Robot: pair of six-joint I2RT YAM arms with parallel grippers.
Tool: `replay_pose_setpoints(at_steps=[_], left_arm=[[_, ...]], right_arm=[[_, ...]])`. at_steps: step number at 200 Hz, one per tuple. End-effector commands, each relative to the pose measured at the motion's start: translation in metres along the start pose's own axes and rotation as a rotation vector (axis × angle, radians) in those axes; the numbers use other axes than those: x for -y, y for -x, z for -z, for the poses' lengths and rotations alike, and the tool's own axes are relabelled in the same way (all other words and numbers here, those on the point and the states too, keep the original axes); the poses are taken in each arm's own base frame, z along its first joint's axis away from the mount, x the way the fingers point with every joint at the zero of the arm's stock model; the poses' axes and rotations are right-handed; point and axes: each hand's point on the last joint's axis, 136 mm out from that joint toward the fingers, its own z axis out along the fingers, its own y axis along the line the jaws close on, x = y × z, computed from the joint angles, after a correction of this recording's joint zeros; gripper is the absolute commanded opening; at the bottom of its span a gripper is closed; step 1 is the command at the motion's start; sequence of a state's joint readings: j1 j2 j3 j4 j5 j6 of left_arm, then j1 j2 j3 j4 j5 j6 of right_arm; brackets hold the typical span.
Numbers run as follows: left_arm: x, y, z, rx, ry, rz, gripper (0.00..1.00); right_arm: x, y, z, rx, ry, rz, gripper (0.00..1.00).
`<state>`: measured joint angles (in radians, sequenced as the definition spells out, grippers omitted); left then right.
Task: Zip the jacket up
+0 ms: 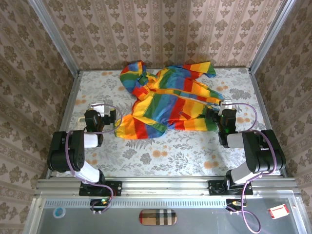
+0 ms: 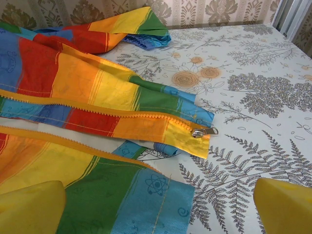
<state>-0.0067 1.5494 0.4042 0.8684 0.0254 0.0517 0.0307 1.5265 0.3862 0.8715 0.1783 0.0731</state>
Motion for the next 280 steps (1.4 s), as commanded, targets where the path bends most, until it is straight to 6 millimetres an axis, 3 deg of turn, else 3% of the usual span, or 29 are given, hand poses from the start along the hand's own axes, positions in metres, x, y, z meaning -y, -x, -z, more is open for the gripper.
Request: replay_pose_setpoints(at_steps=[1, 280], left_arm=[[0.0027, 0.0038, 0.0012, 0.025, 0.002, -0.031, 1.00], [0.0037, 0.0037, 0.0017, 0.027, 0.009, -0.040, 1.00]], right_arm=[[-0.0030, 0.0040, -0.0017, 0.009, 0.007, 0.023, 1.00], [-0.0035, 0.0042, -0.0016, 0.010, 0.007, 0.026, 1.00]])
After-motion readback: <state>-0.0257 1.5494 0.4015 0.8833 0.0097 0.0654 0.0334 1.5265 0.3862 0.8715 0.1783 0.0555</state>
